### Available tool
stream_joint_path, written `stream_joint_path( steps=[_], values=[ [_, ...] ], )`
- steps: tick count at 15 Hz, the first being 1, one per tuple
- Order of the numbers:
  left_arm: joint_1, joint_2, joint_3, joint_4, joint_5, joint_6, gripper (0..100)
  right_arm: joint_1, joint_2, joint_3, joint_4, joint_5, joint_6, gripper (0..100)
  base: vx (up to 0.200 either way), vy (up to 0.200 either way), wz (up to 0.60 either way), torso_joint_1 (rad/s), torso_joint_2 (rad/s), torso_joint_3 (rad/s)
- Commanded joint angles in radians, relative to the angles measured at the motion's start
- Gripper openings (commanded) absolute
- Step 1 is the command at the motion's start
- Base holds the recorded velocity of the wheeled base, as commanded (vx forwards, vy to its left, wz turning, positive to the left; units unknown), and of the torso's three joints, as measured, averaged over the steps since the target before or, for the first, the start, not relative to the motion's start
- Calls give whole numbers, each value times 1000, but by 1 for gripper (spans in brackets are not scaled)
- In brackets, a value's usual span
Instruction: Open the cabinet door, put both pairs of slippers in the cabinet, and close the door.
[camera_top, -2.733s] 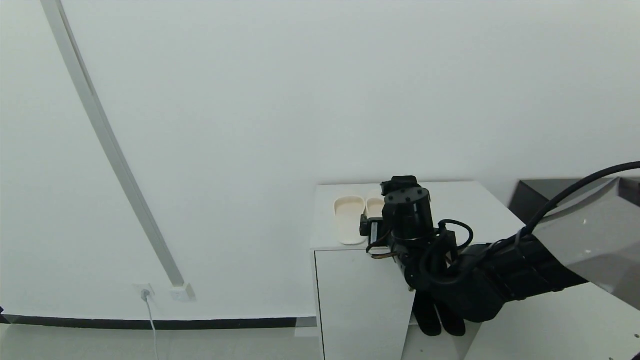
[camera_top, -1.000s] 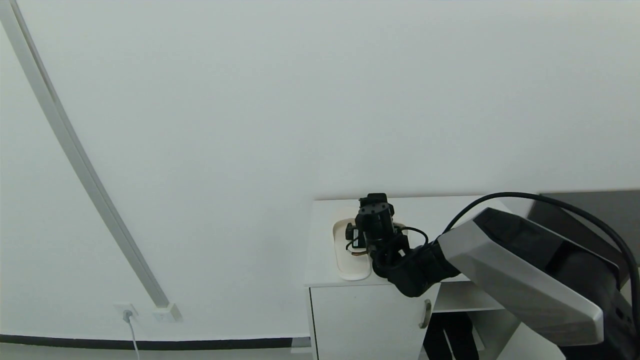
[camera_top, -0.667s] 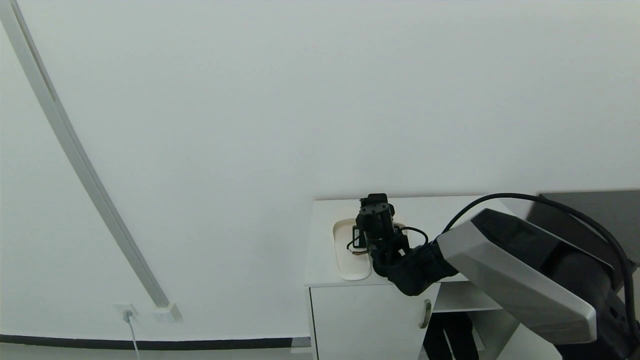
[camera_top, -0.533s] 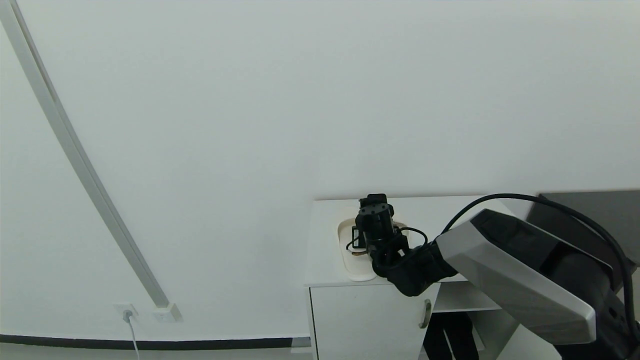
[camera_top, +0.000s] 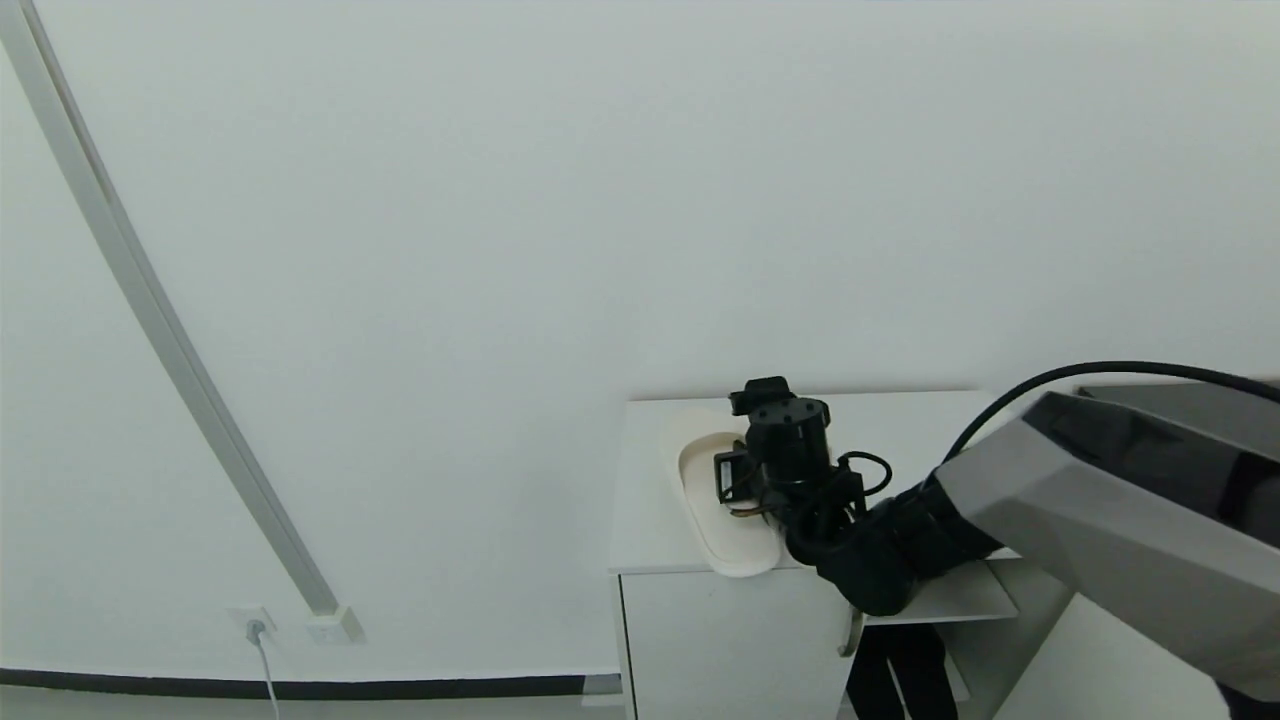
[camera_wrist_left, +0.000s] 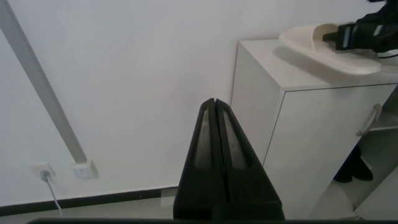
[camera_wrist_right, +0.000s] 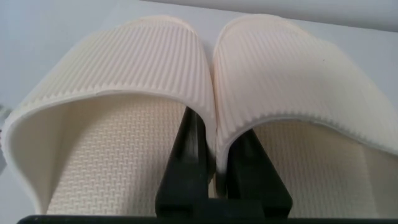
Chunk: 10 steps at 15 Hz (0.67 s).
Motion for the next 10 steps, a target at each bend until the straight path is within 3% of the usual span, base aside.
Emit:
stream_joint_path(
  steps=[1,6,10],
  values=[
    [0,1,0,0,1,0,0,25,-236,209,-25,86,3,0,0,0,0,0,0,0],
    [0,1,0,0,1,-2,0,71,-502,512,-30,213,1,0,0,0,0,0,0,0],
    [0,1,0,0,-1,-2,0,89,-545,587,-31,213,4,0,0,0,0,0,0,0]
  ],
)
